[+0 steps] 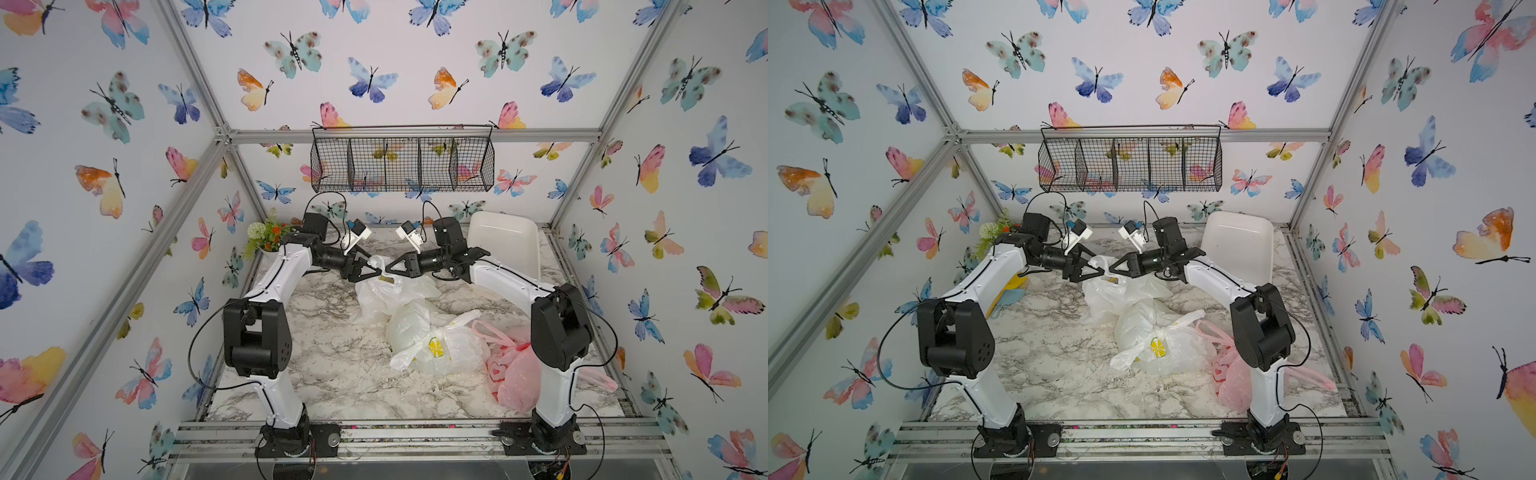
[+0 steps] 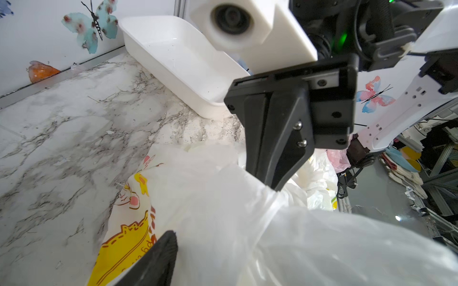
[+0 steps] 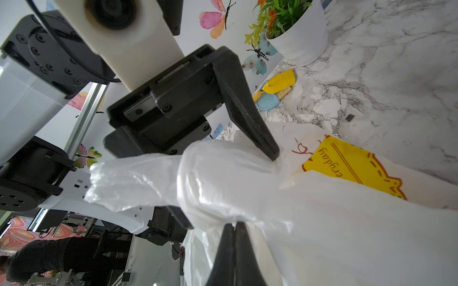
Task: Place the pears into plastic bags & tie knots
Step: Tie the plastic bag at the center of the board.
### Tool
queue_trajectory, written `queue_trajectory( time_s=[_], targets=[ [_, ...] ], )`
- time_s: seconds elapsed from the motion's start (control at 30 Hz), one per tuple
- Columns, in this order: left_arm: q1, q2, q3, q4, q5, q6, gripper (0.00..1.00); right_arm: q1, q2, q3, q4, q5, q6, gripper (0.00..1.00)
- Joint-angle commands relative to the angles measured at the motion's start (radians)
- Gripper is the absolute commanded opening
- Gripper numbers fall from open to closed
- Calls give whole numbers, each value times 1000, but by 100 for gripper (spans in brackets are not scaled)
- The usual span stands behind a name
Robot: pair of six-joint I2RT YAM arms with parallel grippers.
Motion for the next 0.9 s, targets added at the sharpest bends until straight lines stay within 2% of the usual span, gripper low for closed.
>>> queue_trajectory(
  time_s=[0.0,0.13,0.27,0.33,0.4,0.47,0.53,0.57,0.73,0.87],
  targets=[
    [-19,14,27,-11,38,1,75,9,27,29,-6,2,-17,3],
    [-20,16,24,106,30,-122,70,12,30,31,-58,46,-62,3],
    [-32,28,33,128,33,-142,51,12,30,41,-74,58,-71,3],
    [-34,30,32,133,25,-152,46,12,25,48,-69,51,-65,4],
    [-33,29,30,135,17,-158,47,12,21,46,-54,40,-45,6],
    [-37,20,25,137,17,-163,64,17,19,49,-42,27,-35,7],
    [-43,6,10,158,15,-163,66,24,21,52,-41,32,-31,8],
    [-48,1,3,172,14,-169,62,26,22,54,-40,32,-29,9],
    [-45,8,17,172,-9,-170,27,26,8,50,-76,58,-64,10],
    [-40,-16,-5,205,12,-155,12,11,-39,54,-155,67,-157,25]
  ],
)
